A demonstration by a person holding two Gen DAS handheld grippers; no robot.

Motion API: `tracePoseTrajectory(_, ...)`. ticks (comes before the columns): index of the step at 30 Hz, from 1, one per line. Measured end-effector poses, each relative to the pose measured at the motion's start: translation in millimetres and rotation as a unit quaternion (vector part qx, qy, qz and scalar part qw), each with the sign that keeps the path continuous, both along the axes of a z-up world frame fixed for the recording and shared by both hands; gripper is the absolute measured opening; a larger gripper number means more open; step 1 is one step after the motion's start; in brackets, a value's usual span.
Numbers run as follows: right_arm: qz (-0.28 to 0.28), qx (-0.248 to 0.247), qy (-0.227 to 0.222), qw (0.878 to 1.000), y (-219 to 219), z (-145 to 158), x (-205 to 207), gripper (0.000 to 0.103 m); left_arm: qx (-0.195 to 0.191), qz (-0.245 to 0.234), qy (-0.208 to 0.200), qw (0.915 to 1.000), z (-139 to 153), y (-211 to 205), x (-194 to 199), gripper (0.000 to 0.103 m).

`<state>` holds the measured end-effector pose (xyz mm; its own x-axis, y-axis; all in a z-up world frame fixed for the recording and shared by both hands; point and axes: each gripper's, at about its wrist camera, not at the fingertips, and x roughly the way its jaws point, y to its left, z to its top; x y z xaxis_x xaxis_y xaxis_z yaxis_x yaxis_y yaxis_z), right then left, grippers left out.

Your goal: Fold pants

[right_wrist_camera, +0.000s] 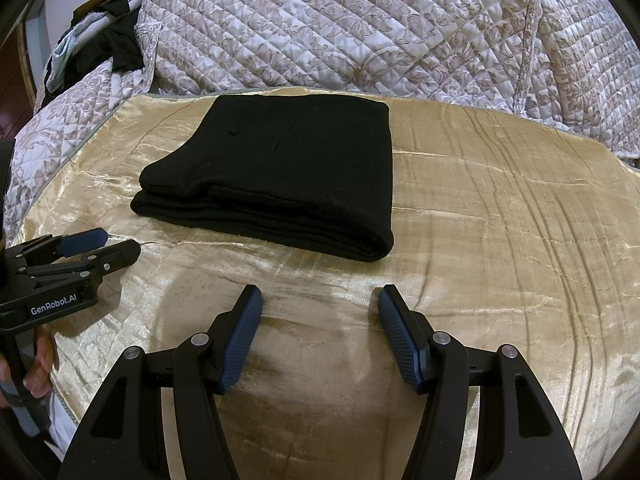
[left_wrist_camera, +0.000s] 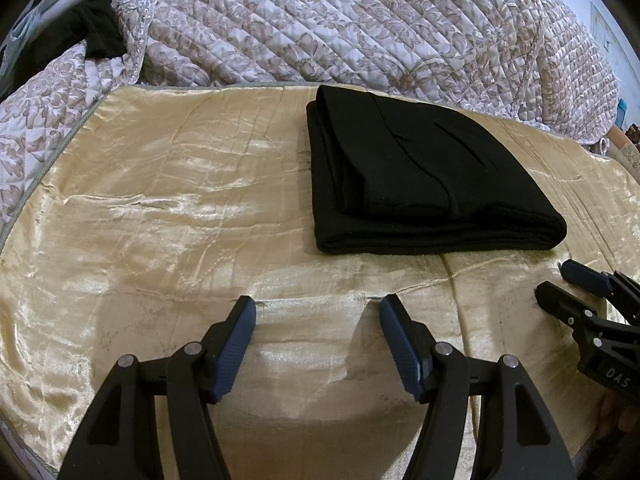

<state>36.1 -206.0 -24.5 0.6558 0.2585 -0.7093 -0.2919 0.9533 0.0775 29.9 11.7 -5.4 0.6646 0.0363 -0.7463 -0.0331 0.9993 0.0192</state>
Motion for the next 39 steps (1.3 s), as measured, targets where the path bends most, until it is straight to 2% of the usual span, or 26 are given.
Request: tracePoseTrajectory(39,-0.001,-0.001,-0.001,1.000,1.2,-1.3,-1.1,0.061,0.005,-0.001,0.001,1.0000,-0.7,-2.4,-0.2,0.069)
